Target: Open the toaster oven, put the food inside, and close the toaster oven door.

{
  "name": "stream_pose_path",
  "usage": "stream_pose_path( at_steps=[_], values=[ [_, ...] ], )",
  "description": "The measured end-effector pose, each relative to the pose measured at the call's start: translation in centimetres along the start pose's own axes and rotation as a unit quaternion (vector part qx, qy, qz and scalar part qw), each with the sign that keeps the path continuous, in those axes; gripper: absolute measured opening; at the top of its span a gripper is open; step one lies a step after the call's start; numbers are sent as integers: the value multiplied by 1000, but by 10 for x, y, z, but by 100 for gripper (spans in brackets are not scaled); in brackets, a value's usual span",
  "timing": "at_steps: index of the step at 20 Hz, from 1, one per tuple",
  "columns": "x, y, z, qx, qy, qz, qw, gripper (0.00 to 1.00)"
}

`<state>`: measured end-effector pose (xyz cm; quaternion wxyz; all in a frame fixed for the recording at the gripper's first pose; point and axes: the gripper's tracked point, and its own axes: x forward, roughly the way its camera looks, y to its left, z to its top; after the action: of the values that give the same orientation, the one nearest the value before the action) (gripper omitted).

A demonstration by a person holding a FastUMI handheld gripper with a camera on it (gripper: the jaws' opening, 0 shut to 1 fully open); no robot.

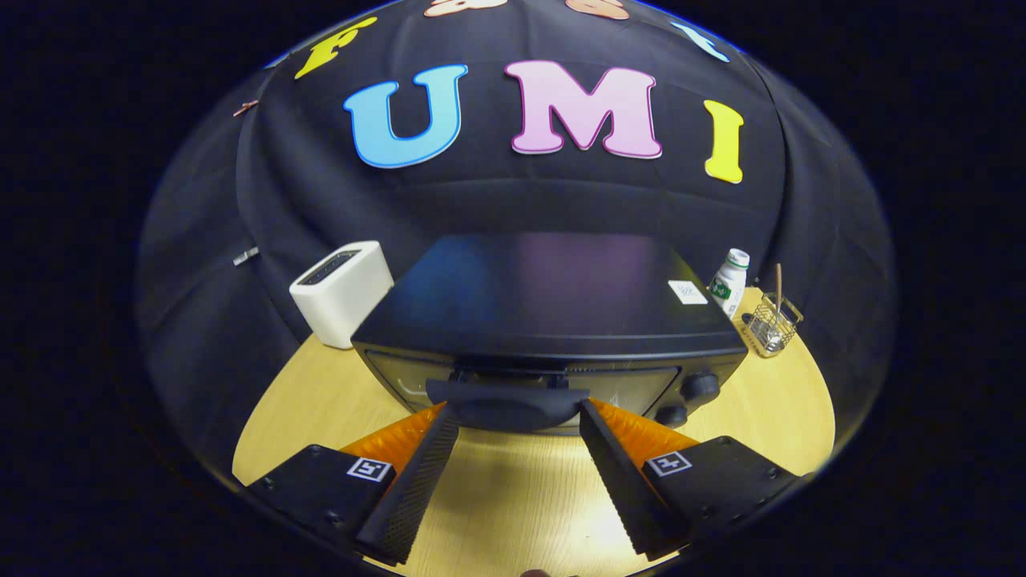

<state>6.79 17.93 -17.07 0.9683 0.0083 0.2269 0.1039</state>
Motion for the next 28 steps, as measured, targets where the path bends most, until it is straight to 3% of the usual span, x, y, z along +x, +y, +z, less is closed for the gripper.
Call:
stream_pose_path(
  at_steps=[5, 13, 22, 28],
  values=[
    [-45, -44, 60, 5, -100, -23, 995, 99],
    [-128, -123, 132, -15, -237, -78, 968, 99],
    [-193, -172, 95, -23, -241, -116, 963, 99],
    [-189, -164, 94, -4, -251, -116, 961, 99]
  ],
)
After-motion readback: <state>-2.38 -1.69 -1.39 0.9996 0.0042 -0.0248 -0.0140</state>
